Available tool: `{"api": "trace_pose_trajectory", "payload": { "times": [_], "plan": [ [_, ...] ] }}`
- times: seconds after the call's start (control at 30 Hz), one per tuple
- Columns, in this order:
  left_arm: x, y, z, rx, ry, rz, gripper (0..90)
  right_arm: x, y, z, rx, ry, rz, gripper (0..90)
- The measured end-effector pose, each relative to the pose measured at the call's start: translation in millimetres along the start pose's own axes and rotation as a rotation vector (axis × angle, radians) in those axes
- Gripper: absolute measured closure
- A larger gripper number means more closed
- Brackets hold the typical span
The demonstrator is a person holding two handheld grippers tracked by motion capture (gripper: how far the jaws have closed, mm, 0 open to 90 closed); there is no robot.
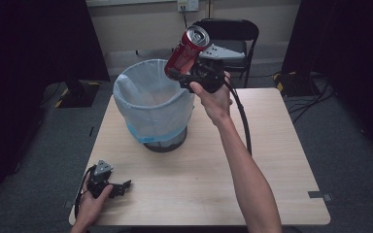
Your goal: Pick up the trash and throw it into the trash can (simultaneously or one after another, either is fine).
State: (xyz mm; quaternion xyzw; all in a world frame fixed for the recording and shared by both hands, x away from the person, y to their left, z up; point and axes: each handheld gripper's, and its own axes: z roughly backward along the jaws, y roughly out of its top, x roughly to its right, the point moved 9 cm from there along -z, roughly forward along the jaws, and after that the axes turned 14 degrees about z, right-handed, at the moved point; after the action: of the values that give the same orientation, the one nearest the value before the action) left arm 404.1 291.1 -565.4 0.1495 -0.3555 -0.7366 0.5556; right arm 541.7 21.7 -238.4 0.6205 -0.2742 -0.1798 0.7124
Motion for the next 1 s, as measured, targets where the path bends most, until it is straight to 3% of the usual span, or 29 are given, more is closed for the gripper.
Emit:
{"api": "trace_pose_trajectory", "payload": {
  "times": [0.27,0.4,0.9,1.0],
  "plan": [
    [0.0,0.0,0.0,0.0,0.0,0.0,0.0,0.1,-3.7,-17.3,-0.015,0.011,-0.014,34.2],
    [0.0,0.0,0.0,0.0,0.0,0.0,0.0,-3.3,-9.9,-28.1,-0.05,0.02,-0.024,34.0],
    [0.0,0.0,0.0,0.001,0.0,0.0,0.0,-9.3,-18.5,-47.3,-0.08,0.03,-0.037,33.3],
    [0.0,0.0,0.0,0.0,0.0,0.0,0.0,-11.0,-18.8,-49.2,-0.088,0.03,-0.03,29.2]
  ]
}}
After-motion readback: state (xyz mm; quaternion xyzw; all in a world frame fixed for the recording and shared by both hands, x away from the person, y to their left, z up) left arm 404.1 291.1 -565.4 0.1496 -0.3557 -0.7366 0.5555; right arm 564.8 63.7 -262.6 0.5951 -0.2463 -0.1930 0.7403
